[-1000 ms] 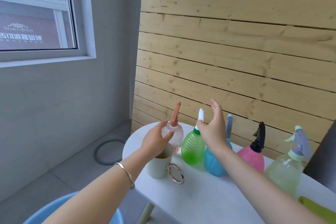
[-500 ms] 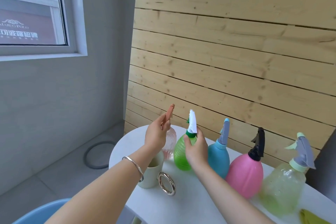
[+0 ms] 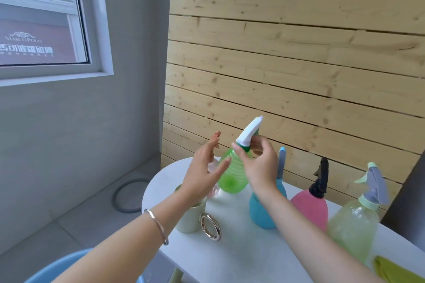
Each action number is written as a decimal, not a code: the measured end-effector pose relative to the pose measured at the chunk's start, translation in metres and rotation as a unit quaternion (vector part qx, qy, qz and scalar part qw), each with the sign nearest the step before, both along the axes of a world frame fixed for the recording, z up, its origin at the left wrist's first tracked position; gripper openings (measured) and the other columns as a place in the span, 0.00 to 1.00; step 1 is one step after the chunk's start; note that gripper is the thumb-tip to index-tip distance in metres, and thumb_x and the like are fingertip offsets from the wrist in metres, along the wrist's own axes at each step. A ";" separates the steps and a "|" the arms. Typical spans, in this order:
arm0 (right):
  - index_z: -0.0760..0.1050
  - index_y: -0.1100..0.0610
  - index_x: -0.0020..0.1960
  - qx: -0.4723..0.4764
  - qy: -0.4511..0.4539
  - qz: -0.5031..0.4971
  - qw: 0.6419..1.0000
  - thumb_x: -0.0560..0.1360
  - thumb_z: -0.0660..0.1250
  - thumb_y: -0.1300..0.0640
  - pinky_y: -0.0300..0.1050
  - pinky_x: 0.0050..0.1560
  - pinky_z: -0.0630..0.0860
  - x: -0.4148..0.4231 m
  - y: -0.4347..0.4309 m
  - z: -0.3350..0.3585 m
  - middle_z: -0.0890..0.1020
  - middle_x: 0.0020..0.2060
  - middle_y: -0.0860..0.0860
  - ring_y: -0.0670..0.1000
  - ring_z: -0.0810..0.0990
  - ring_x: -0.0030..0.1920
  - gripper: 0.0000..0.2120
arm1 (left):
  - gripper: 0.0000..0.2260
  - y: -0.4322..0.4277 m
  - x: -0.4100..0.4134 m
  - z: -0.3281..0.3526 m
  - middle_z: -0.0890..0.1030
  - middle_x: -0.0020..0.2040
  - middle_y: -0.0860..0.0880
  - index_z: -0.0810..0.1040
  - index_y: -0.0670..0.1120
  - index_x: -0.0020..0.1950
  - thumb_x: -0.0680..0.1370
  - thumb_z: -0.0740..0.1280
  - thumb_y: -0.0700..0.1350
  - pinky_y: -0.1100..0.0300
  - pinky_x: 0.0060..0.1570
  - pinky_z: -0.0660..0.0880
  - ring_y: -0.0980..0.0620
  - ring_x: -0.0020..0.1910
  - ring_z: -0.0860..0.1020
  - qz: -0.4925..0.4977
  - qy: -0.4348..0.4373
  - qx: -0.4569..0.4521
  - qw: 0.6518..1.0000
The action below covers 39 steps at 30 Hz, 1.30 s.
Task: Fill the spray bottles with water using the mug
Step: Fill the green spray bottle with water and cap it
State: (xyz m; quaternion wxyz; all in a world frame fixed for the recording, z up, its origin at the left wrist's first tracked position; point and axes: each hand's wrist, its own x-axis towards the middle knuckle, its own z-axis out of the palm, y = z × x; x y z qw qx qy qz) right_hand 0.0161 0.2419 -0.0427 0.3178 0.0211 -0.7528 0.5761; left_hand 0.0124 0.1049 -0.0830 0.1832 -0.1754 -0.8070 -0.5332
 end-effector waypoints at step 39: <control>0.78 0.59 0.57 -0.256 -0.040 0.229 0.938 0.75 0.67 0.50 0.50 0.52 0.76 0.141 0.002 0.091 0.82 0.45 0.51 0.51 0.78 0.44 0.15 | 0.20 0.009 0.159 0.091 0.69 0.74 0.56 0.75 0.59 0.64 0.77 0.63 0.66 0.47 0.68 0.70 0.53 0.69 0.73 -0.093 -0.150 0.234 0.956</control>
